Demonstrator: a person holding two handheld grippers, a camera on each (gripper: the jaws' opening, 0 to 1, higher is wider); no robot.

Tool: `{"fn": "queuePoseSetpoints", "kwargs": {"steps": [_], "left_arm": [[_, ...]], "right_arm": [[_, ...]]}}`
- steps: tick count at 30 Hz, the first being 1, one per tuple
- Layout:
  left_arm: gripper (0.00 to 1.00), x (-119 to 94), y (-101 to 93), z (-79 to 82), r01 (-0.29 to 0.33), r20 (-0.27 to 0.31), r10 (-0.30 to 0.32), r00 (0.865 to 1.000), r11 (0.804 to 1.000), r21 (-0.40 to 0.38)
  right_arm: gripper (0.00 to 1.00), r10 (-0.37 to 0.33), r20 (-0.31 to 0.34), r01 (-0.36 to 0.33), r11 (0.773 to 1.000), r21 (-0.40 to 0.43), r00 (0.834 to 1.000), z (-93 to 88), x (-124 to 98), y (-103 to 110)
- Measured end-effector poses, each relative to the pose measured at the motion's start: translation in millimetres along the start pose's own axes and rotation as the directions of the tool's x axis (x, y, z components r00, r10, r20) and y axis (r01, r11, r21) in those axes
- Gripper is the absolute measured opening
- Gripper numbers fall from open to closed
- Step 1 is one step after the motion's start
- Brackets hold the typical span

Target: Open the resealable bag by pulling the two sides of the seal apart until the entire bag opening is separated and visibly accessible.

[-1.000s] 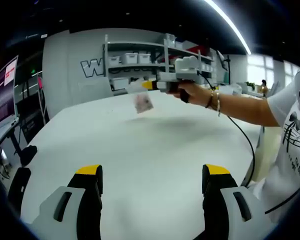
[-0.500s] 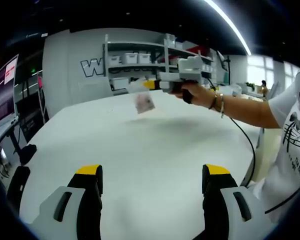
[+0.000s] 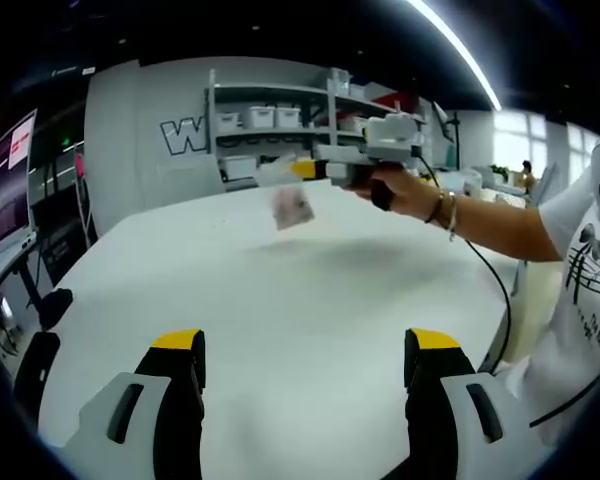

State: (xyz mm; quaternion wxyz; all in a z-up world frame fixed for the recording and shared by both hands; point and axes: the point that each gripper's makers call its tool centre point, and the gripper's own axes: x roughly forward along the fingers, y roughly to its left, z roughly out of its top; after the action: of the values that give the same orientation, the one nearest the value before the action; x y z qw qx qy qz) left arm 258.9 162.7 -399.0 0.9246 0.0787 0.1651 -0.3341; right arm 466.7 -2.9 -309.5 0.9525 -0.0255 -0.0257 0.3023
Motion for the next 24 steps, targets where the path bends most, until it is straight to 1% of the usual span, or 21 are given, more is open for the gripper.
{"fn": "queuePoseSetpoints", "kwargs": {"steps": [13, 24], "left_arm": [[0.8, 0.5, -3.1, 0.0, 0.006, 0.001, -0.006, 1.0, 1.0, 0.003], [0.8, 1.8, -4.8, -1.0, 0.009, -0.002, -0.009, 1.0, 1.0, 0.003]], "right_arm": [[0.0, 0.014, 0.024, -0.015, 1.0, 0.007, 1.0, 4.3, -16.6, 14.4], [0.0, 0.029, 0.026, -0.029, 0.999, 0.025, 0.999, -0.8, -25.2, 24.0]]}}
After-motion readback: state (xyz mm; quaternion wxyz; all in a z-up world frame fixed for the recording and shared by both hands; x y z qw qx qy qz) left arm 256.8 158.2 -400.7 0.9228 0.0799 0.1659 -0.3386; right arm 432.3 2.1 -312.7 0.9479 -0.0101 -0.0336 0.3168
